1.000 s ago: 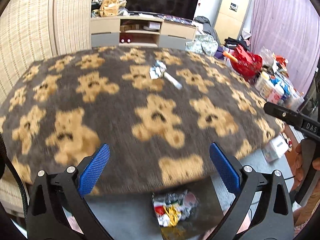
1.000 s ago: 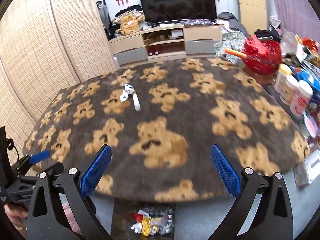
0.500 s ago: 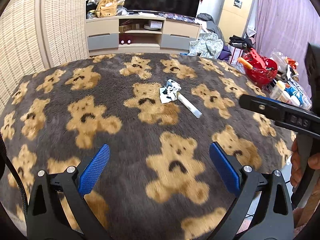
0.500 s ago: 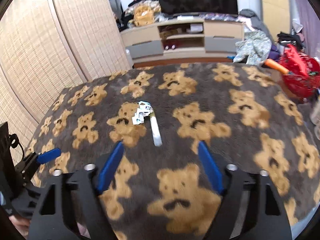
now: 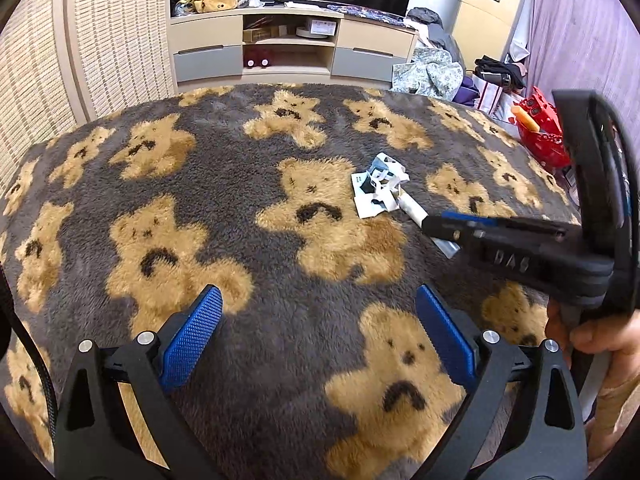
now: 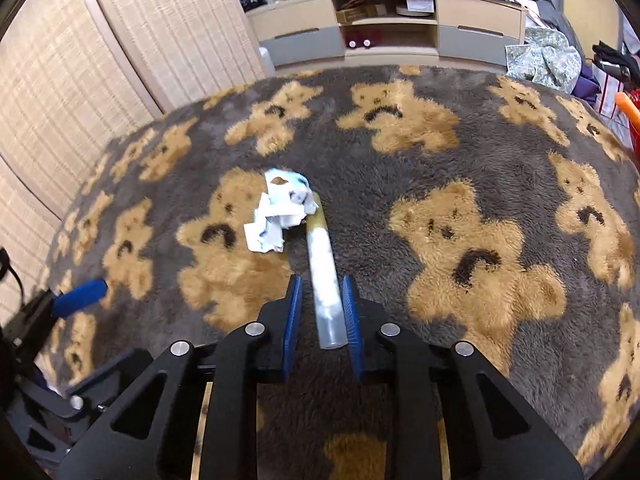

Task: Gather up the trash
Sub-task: 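Grasp the white wrapper with the left gripper while the right grasps the clear strip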

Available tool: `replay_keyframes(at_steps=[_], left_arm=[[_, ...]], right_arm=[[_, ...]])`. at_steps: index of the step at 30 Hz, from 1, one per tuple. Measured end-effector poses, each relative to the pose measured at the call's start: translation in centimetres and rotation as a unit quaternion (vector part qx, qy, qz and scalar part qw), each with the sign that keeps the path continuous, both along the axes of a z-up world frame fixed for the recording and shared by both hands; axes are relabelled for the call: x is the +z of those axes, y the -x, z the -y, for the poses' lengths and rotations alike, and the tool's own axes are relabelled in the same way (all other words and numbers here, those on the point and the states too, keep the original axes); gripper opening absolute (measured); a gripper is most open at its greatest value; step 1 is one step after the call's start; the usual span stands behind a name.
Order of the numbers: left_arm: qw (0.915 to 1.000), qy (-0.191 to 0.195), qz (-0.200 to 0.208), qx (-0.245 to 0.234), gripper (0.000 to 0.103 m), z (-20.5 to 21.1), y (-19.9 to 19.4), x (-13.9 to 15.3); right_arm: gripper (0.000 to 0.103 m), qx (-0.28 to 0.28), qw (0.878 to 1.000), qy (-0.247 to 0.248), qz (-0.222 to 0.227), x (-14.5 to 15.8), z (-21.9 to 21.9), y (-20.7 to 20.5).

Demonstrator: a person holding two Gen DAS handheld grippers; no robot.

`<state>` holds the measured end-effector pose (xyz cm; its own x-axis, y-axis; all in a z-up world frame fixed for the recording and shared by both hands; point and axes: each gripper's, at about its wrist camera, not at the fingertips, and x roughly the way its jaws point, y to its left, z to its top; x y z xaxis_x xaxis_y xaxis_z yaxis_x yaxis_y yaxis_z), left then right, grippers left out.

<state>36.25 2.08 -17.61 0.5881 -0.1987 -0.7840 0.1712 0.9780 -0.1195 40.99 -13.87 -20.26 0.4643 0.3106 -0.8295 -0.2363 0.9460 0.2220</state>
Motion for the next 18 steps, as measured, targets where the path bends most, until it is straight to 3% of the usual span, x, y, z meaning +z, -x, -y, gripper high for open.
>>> replay_keyframes(at_steps=[5,18], left_arm=[[1.0000,0.002,0.002,-0.009,0.092,1.3,-1.2,-0.2],[0.9992,-0.002,0.013,-0.038,0.083,6.9,-7.2,-1.4]], right_arm=[[0.015,-0.005,1.000,0.018,0.006,-0.9,1.3,0.5],[0.014,-0.035,0.999,0.012,0.009,-1.0,7.1,1.3]])
